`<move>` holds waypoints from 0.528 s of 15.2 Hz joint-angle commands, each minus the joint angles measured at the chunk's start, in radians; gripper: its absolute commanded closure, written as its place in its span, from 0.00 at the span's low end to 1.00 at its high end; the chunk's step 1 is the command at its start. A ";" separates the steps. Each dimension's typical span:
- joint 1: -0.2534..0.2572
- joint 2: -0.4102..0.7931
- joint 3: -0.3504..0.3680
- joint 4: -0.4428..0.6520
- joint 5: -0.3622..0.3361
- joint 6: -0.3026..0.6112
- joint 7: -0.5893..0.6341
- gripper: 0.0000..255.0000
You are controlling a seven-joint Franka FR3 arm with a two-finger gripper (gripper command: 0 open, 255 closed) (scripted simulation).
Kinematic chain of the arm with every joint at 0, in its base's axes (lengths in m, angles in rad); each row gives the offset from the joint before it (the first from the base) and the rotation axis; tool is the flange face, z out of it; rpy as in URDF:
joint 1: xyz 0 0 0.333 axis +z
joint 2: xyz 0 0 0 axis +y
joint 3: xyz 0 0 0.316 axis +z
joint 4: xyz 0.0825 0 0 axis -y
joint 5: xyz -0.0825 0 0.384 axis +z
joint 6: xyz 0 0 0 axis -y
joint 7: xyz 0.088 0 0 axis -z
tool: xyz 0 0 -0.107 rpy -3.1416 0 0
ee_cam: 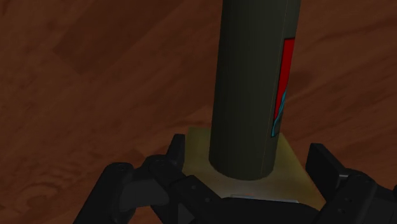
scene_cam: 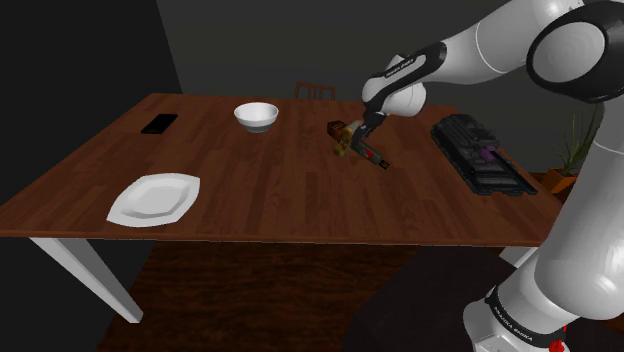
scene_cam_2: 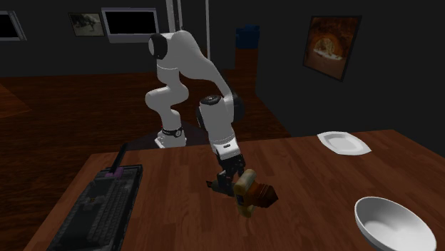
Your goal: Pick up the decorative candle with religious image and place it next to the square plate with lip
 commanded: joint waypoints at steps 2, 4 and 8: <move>-0.004 0.036 0.010 0.009 0.020 0.027 -0.014 0.00; -0.005 0.043 0.012 0.011 0.023 0.032 -0.017 0.00; -0.005 0.043 0.012 0.011 0.023 0.032 -0.017 0.00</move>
